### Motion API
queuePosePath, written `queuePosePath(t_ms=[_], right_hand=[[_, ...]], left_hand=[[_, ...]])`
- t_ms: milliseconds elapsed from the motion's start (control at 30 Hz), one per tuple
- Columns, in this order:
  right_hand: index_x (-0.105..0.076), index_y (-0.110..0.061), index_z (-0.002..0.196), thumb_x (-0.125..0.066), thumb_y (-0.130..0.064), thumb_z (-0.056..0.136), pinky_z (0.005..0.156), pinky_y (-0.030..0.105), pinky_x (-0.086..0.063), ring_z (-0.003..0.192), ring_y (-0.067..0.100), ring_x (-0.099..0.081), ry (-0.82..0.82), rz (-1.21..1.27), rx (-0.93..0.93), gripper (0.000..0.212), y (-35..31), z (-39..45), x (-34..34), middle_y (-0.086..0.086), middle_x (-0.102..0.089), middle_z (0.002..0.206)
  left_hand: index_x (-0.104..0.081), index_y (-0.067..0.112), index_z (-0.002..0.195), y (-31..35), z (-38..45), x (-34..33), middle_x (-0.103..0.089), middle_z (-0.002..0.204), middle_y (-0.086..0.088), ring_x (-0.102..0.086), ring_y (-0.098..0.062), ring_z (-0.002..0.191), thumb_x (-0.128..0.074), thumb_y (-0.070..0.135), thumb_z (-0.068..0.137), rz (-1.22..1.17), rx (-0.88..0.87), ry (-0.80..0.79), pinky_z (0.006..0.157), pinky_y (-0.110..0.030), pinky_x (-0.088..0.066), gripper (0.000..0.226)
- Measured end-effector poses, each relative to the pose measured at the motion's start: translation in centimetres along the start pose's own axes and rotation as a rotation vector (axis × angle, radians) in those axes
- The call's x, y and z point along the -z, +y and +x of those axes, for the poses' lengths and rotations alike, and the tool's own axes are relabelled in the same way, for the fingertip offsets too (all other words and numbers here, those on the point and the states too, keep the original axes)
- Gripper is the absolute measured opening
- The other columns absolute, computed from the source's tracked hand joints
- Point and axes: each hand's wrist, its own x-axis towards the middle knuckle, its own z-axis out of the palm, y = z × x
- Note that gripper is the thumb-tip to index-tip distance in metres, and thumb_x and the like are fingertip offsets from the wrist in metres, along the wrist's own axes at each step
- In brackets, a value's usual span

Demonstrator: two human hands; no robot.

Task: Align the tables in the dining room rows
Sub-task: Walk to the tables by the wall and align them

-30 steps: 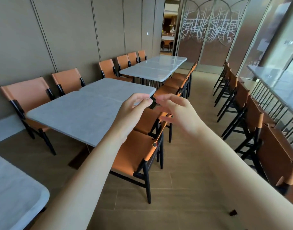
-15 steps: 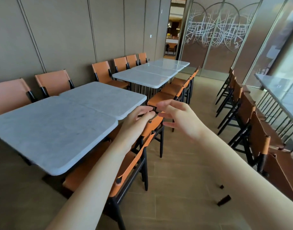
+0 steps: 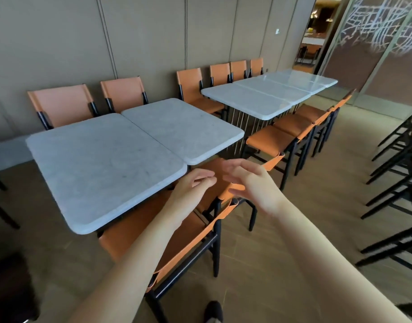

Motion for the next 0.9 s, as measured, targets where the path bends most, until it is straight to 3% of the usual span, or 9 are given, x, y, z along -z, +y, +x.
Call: queuePosePath(t_ms=[100, 300, 500, 667, 900], right_hand=[[-0.071, -0.028, 0.113, -0.055, -0.025, 0.102, 0.092, 0.034, -0.055, 0.114, 0.011, -0.065, -0.025, 0.001, -0.042, 0.02, 1.6, 4.9, 1.4, -0.007, -0.068, 0.123], [-0.07, -0.025, 0.116, -0.057, -0.028, 0.101, 0.097, 0.037, -0.055, 0.114, 0.01, -0.065, -0.084, -0.004, -0.082, 0.02, 2.0, 16.9, 4.9, -0.009, -0.069, 0.122], [-0.07, -0.026, 0.116, -0.058, -0.028, 0.1, 0.098, 0.037, -0.055, 0.115, 0.012, -0.065, -0.125, -0.016, -0.123, 0.02, 2.5, 25.8, 8.6, -0.005, -0.068, 0.123], [-0.07, -0.026, 0.113, -0.056, -0.027, 0.102, 0.096, 0.036, -0.054, 0.115, 0.013, -0.065, -0.154, 0.0, -0.143, 0.018, 3.6, 32.1, 10.3, -0.004, -0.068, 0.123], [-0.073, -0.025, 0.109, -0.054, -0.023, 0.102, 0.095, 0.034, -0.055, 0.109, 0.008, -0.066, -0.337, 0.008, -0.148, 0.021, 5.0, 40.0, 11.8, -0.008, -0.069, 0.117]], left_hand=[[-0.063, 0.039, 0.119, -1.7, 4.1, -0.3, -0.054, 0.111, 0.033, -0.051, 0.009, 0.103, -0.055, 0.038, 0.1, 0.023, 0.071, 0.043, 0.078, -0.013, -0.039, 0.02], [-0.065, 0.031, 0.121, -3.3, 15.3, -0.3, -0.062, 0.126, 0.012, -0.056, -0.008, 0.12, -0.055, 0.039, 0.1, 0.017, 0.159, 0.227, 0.093, -0.026, -0.045, 0.025], [-0.065, 0.028, 0.121, -4.5, 23.5, -2.7, -0.061, 0.124, 0.011, -0.055, -0.01, 0.12, -0.052, 0.033, 0.102, 0.029, 0.271, 0.199, 0.091, -0.025, -0.037, 0.024], [-0.066, 0.033, 0.116, -5.6, 27.8, -2.4, -0.059, 0.126, 0.013, -0.054, -0.007, 0.118, -0.053, 0.036, 0.101, 0.087, 0.326, 0.247, 0.093, -0.025, -0.04, 0.02], [-0.064, 0.033, 0.11, -7.7, 32.1, -3.9, -0.06, 0.123, 0.009, -0.055, -0.008, 0.112, -0.052, 0.033, 0.1, 0.111, 0.453, 0.382, 0.077, -0.016, -0.039, 0.015]])
